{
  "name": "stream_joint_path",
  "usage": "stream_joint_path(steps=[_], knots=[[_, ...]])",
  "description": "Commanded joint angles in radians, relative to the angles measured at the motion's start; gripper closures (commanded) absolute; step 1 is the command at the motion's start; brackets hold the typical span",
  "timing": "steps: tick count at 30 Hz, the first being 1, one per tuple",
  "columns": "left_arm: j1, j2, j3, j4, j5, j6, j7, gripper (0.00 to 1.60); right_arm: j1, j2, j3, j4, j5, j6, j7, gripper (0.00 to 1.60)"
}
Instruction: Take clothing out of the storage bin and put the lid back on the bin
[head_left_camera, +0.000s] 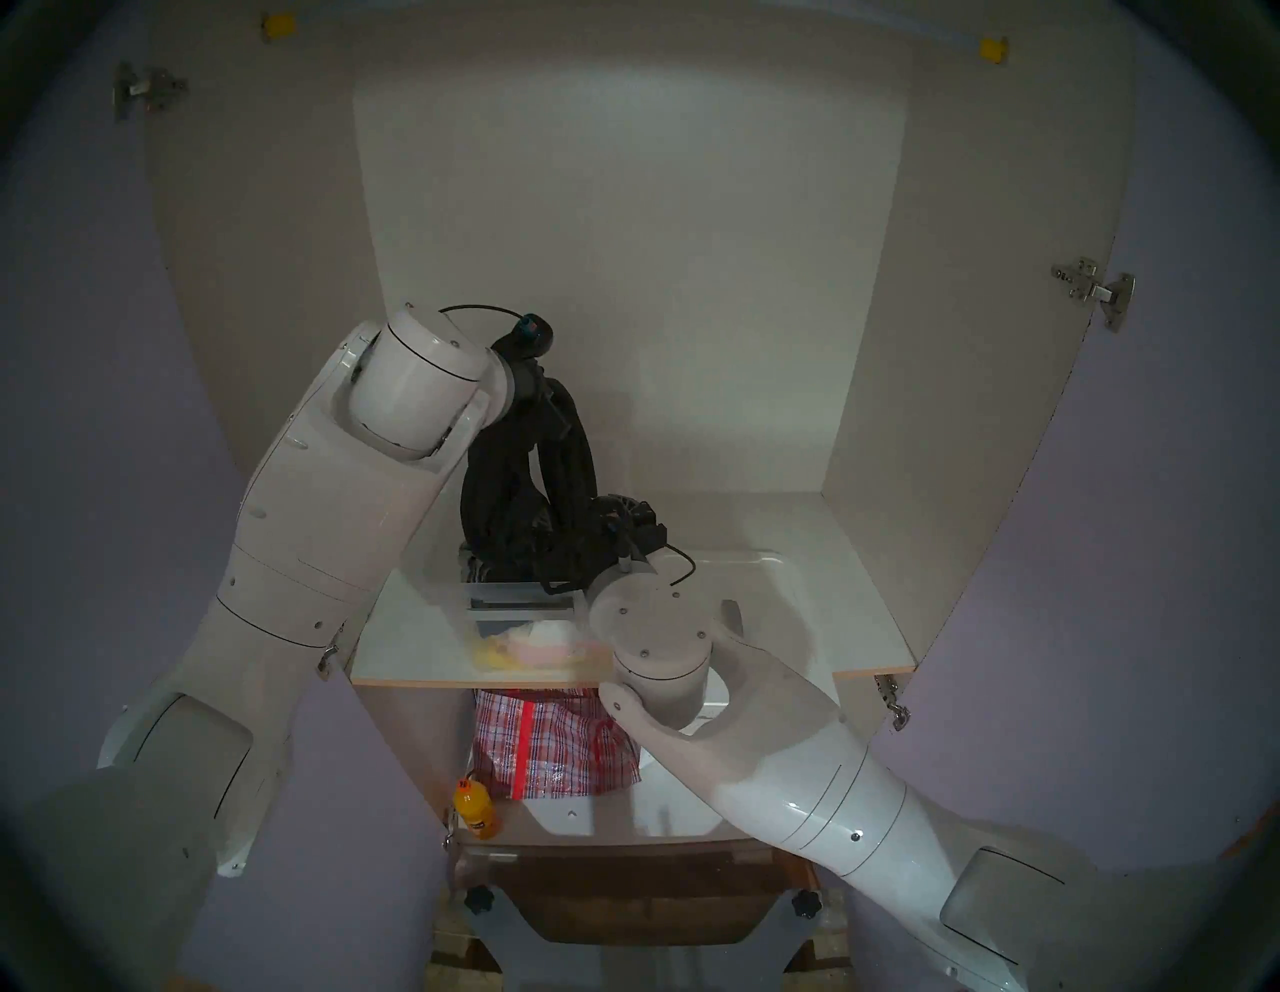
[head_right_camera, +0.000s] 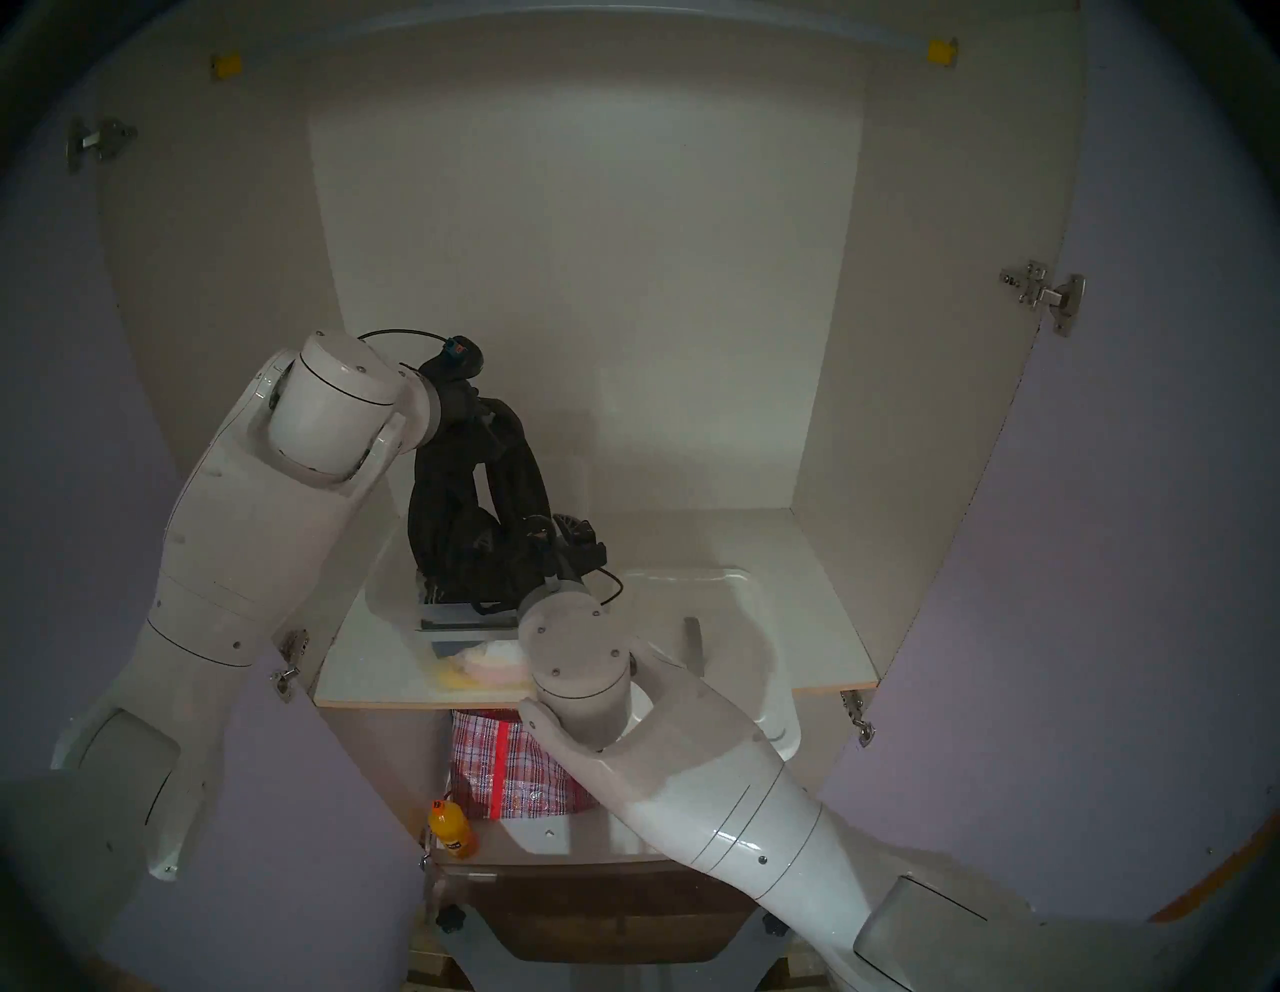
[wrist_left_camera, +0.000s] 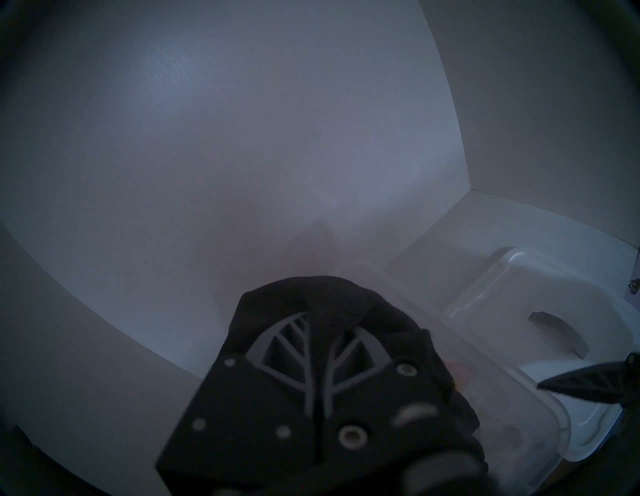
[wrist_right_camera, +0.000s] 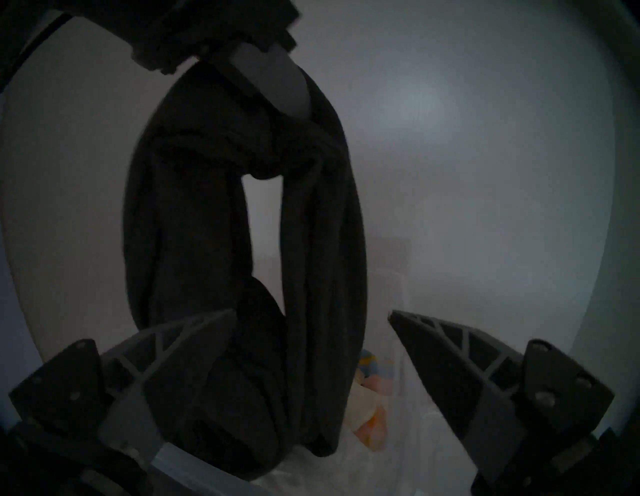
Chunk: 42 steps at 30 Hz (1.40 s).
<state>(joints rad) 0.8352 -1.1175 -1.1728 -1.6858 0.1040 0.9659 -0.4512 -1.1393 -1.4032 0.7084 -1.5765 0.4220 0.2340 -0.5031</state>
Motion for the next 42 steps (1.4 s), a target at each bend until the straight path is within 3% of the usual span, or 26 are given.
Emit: stream_joint_path(steps=[1, 8, 10, 16, 21, 27, 30, 33, 34, 36, 40, 42], knots=[[-0.053, 0.006, -0.011, -0.009, -0.01, -0.006, -0.025, 1.6, 0.051, -0.059, 0.013, 0.028, 0.022, -0.009, 0.019, 0.0], [-0.056, 0.005, -0.012, 0.001, -0.023, -0.006, -0.043, 1.6, 0.14, -0.158, 0.003, 0.207, 0.021, -0.061, 0.048, 0.0], [-0.063, 0.006, -0.007, 0.009, -0.026, -0.006, -0.05, 1.6, 0.184, -0.216, 0.003, 0.312, 0.03, -0.075, 0.055, 0.0], [-0.085, 0.007, 0.005, 0.032, -0.027, -0.006, -0.059, 1.6, 0.232, -0.295, -0.001, 0.421, 0.042, -0.08, 0.061, 0.0], [-0.101, 0.005, 0.013, 0.047, -0.025, -0.006, -0.061, 1.6, 0.258, -0.361, -0.023, 0.508, -0.016, -0.145, 0.004, 0.0], [-0.098, 0.009, 0.013, 0.04, -0.024, -0.006, -0.057, 1.6, 0.311, -0.466, -0.015, 0.695, -0.06, -0.257, -0.095, 0.0], [-0.093, 0.012, 0.012, 0.033, -0.024, -0.006, -0.056, 1.6, 0.352, -0.502, -0.011, 0.791, -0.069, -0.294, -0.117, 0.0], [-0.089, 0.014, 0.01, 0.031, -0.024, -0.006, -0.055, 1.6, 0.367, -0.515, -0.009, 0.831, -0.07, -0.323, -0.128, 0.0], [-0.088, 0.016, 0.009, 0.031, -0.027, -0.006, -0.058, 1.6, 0.376, -0.525, -0.003, 0.857, -0.061, -0.325, -0.123, 0.47], [-0.086, 0.017, 0.007, 0.034, -0.028, -0.006, -0.058, 1.6, 0.39, -0.534, -0.008, 0.902, -0.078, -0.365, -0.138, 1.22], [-0.084, 0.02, 0.005, 0.038, -0.033, -0.006, -0.062, 1.6, 0.406, -0.573, 0.049, 0.983, -0.022, -0.368, -0.118, 1.37], [-0.084, 0.02, 0.003, 0.042, -0.036, -0.006, -0.064, 1.6, 0.414, -0.58, 0.078, 1.003, -0.002, -0.336, -0.088, 1.6]])
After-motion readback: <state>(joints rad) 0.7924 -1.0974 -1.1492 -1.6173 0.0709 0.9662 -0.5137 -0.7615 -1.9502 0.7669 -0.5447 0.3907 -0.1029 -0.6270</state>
